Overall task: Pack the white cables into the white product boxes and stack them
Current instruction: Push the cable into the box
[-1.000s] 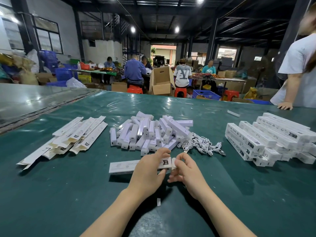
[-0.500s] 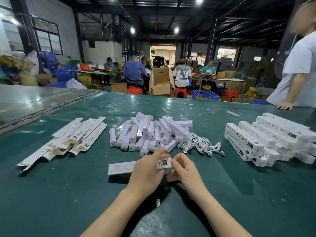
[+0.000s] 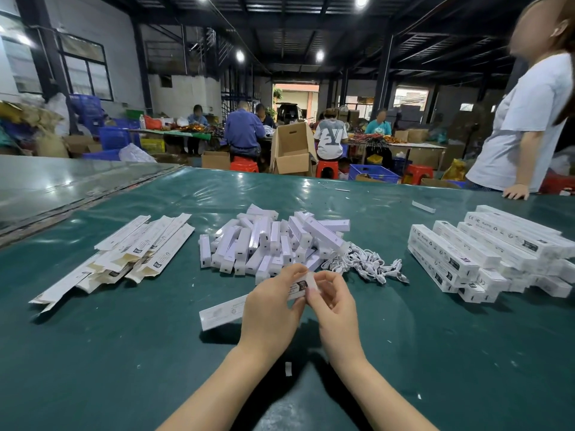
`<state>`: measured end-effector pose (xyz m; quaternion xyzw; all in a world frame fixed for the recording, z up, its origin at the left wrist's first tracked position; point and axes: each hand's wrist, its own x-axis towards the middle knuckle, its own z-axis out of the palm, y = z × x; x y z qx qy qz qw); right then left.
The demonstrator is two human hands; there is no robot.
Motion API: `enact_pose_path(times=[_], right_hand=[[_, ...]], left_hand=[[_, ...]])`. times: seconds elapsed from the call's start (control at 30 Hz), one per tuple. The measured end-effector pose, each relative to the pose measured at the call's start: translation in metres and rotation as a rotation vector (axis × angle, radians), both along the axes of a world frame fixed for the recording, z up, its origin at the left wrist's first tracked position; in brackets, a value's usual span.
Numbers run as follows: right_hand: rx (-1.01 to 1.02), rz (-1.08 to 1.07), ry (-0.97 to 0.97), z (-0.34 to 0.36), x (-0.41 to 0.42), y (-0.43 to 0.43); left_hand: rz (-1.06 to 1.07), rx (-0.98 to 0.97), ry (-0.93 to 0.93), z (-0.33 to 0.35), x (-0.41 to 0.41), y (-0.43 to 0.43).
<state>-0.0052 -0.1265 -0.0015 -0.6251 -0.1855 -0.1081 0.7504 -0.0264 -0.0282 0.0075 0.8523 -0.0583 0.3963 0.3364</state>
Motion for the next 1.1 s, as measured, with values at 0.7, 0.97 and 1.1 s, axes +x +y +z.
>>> enact_pose_path(times=[0.7, 0.97, 1.1], right_hand=[[-0.286, 0.098, 0.103, 0.005, 0.018, -0.019], [0.258, -0.489, 0.177, 0.028, 0.053, -0.081], [0.334, -0.827, 0.186, 0.042, 0.071, -0.113]], left_hand=[[-0.171, 0.155, -0.077, 0.0, -0.001, 0.001], [0.007, 0.032, -0.009, -0.012, 0.006, 0.012], [0.022, -0.008, 0.048, -0.014, 0.009, 0.013]])
